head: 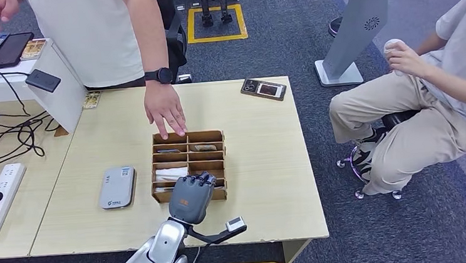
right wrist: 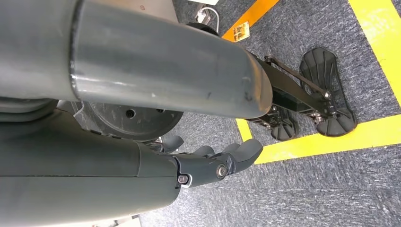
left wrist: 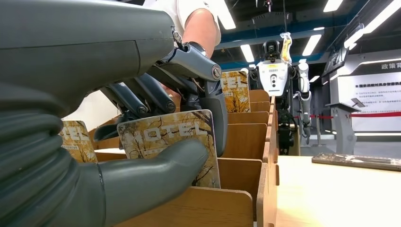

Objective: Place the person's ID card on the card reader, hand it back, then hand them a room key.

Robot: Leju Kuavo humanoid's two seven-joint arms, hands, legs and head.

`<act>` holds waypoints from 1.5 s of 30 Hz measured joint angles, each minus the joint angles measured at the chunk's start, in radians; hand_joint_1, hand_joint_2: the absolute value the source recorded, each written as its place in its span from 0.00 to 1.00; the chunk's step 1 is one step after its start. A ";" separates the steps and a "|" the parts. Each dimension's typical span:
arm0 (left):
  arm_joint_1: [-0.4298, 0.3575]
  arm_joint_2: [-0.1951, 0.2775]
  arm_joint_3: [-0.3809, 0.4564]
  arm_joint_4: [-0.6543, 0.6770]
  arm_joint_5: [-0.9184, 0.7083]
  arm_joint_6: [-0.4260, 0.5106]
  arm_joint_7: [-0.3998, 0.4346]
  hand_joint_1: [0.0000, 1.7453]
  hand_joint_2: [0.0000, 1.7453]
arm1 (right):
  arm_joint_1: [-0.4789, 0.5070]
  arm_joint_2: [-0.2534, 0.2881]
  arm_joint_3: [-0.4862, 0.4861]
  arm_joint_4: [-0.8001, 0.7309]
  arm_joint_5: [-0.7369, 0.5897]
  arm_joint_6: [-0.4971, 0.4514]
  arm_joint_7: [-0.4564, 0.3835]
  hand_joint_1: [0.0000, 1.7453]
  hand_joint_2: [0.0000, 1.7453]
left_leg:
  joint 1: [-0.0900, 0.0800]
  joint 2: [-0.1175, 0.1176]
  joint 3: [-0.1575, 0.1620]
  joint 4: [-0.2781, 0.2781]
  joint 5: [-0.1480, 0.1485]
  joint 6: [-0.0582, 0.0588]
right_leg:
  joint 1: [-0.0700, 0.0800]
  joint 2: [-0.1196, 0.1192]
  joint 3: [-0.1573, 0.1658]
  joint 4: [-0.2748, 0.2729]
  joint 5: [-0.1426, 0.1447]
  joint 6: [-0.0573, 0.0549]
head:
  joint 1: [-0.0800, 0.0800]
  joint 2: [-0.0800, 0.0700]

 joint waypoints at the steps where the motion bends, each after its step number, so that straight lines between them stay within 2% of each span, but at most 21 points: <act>1: 0.004 0.000 0.002 -0.007 0.001 0.000 -0.006 1.00 1.00 | 0.000 0.000 0.000 0.000 0.000 -0.001 -0.001 0.00 0.00 | 0.000 0.000 0.000 0.000 0.000 0.000 | 0.000 0.000 0.000 0.000 0.000 0.000 | 0.000 0.000; 7: 0.036 -0.002 0.022 -0.075 0.005 0.001 -0.033 1.00 1.00 | -0.001 0.000 0.000 0.000 0.000 -0.002 -0.007 0.00 0.00 | 0.000 0.000 0.000 0.000 0.000 0.000 | 0.000 0.000 0.000 0.000 0.000 0.000 | 0.000 0.000; 18: 0.059 -0.003 0.038 -0.123 0.007 0.001 -0.054 1.00 1.00 | -0.001 0.000 0.000 0.000 0.000 -0.002 -0.008 0.00 0.00 | 0.000 0.000 0.000 0.000 0.000 0.000 | 0.000 0.000 0.000 0.000 0.000 0.000 | 0.000 0.000; 23: 0.100 -0.031 0.092 -0.232 0.019 0.001 -0.164 1.00 1.00 | -0.001 0.000 0.000 0.000 0.000 -0.004 -0.013 0.00 0.00 | 0.000 0.000 0.000 0.000 0.000 0.000 | 0.000 0.000 0.000 0.000 0.000 0.000 | 0.000 0.000; 30: 0.161 -0.105 0.197 -0.395 0.063 0.003 -0.336 1.00 1.00 | 0.000 0.002 0.001 0.000 0.000 -0.007 -0.017 0.00 0.00 | 0.000 0.000 0.000 0.000 0.000 0.000 | 0.000 0.000 0.000 0.000 0.000 0.000 | 0.000 0.000; 32: 0.177 -0.144 0.246 -0.419 0.157 0.003 -0.456 1.00 1.00 | 0.001 0.004 0.002 0.000 0.000 -0.011 -0.017 0.00 0.00 | 0.000 0.000 0.000 0.000 0.000 0.000 | 0.000 0.000 0.000 0.000 0.000 0.000 | 0.000 0.000; 34: 0.186 -0.190 0.306 -0.426 0.345 0.003 -0.586 1.00 1.00 | 0.004 0.005 0.001 0.000 0.000 -0.022 -0.017 0.00 0.00 | 0.000 0.000 0.000 0.000 0.000 0.000 | 0.000 0.000 0.000 0.000 0.000 0.000 | 0.001 0.000; 35: 0.187 -0.205 0.328 -0.425 0.463 0.004 -0.622 1.00 1.00 | 0.006 0.007 0.001 0.000 0.000 -0.030 -0.019 0.00 0.00 | 0.000 0.000 0.001 0.000 0.000 0.000 | 0.000 0.000 0.000 -0.001 0.000 0.000 | 0.001 0.000; 36: 0.187 -0.213 0.340 -0.425 0.587 0.004 -0.630 1.00 1.00 | 0.009 0.008 0.000 0.000 0.000 -0.038 -0.021 0.00 0.00 | 0.000 0.000 0.001 0.000 0.000 0.000 | 0.000 0.000 0.000 -0.001 0.000 0.000 | 0.000 0.000; 39: 0.176 -0.210 0.343 -0.430 0.891 0.008 -0.576 1.00 1.00 | 0.020 0.010 -0.002 0.000 0.000 -0.055 -0.031 0.00 0.00 | 0.000 -0.001 0.000 0.000 0.000 0.000 | 0.000 -0.001 0.000 0.000 0.000 0.000 | -0.001 0.000; 41: 0.160 -0.206 0.343 -0.436 0.994 0.006 -0.559 1.00 1.00 | 0.023 0.010 -0.002 0.000 0.000 -0.057 -0.033 0.00 0.00 | 0.001 -0.001 0.000 0.000 0.000 0.000 | 0.001 -0.002 0.000 0.000 0.000 0.000 | -0.001 0.000; 45: 0.129 -0.195 0.343 -0.441 1.085 -0.011 -0.552 1.00 1.00 | 0.023 0.010 -0.002 0.000 0.000 -0.055 -0.034 0.00 0.00 | 0.001 -0.001 0.000 0.000 0.000 0.000 | 0.000 -0.001 0.000 0.000 0.000 0.000 | -0.001 0.000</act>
